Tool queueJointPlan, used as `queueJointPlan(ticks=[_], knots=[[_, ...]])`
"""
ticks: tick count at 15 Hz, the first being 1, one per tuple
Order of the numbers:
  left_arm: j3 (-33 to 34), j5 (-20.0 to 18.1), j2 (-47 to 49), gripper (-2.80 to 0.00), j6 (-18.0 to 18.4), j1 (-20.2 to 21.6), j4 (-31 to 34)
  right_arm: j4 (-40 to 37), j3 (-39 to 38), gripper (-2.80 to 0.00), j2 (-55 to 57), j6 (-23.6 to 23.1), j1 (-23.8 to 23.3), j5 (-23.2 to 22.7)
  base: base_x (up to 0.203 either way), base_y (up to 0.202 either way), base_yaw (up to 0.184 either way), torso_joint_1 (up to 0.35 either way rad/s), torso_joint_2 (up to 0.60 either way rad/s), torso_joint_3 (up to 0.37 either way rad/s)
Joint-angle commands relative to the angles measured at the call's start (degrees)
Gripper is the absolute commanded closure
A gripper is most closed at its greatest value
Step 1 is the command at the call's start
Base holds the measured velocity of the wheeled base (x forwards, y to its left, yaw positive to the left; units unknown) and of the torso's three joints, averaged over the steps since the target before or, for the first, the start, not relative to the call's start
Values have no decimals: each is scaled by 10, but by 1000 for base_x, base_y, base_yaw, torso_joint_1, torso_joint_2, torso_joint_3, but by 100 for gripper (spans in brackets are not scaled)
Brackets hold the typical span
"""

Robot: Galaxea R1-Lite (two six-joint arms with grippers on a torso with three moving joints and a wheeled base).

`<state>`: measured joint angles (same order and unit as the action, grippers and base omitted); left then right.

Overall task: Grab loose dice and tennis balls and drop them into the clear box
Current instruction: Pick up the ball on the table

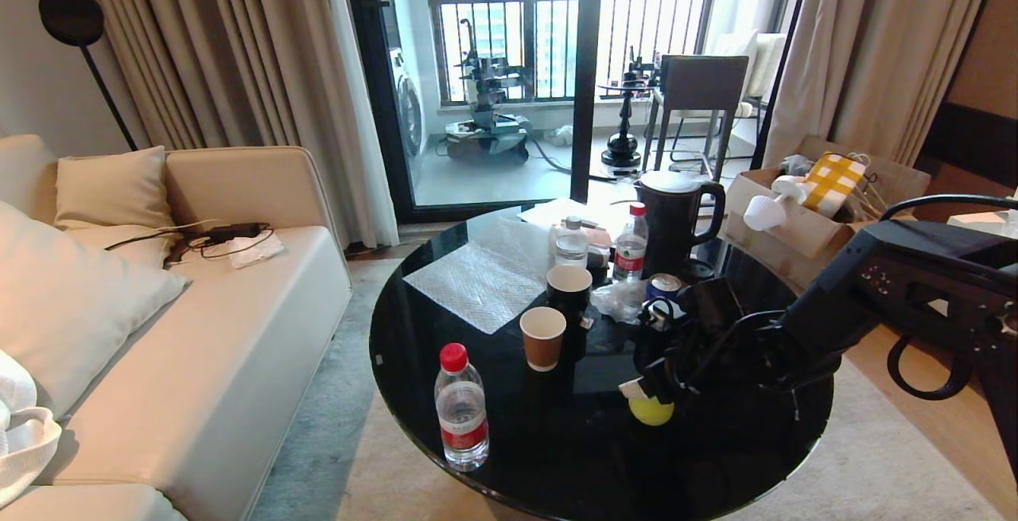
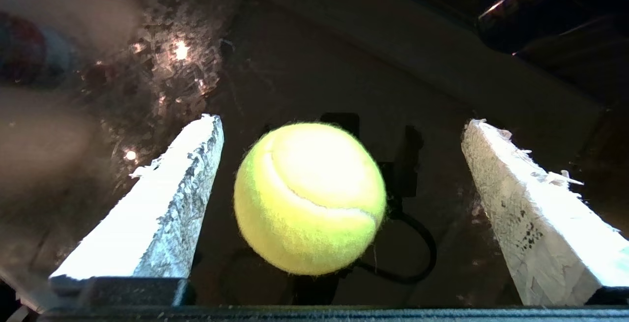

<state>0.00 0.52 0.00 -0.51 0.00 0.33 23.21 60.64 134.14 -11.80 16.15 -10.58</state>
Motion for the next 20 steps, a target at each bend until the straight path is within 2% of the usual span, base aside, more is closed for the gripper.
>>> queueJointPlan(ticks=[1,14,16,20], knots=[[0,0,0,0,0,0,0,3,2,-280,10,-1,0,-1,0,0,0,0,0,0],[0,0,0,0,0,0,0,8,1,-280,30,-2,0,3,0,0,0,0,0,0],[0,0,0,0,0,0,0,4,-3,-280,22,-23,-1,4,0,0,0,0,0,0],[0,0,0,0,0,0,0,10,-15,-280,28,-34,-1,6,0,0,0,0,0,0]])
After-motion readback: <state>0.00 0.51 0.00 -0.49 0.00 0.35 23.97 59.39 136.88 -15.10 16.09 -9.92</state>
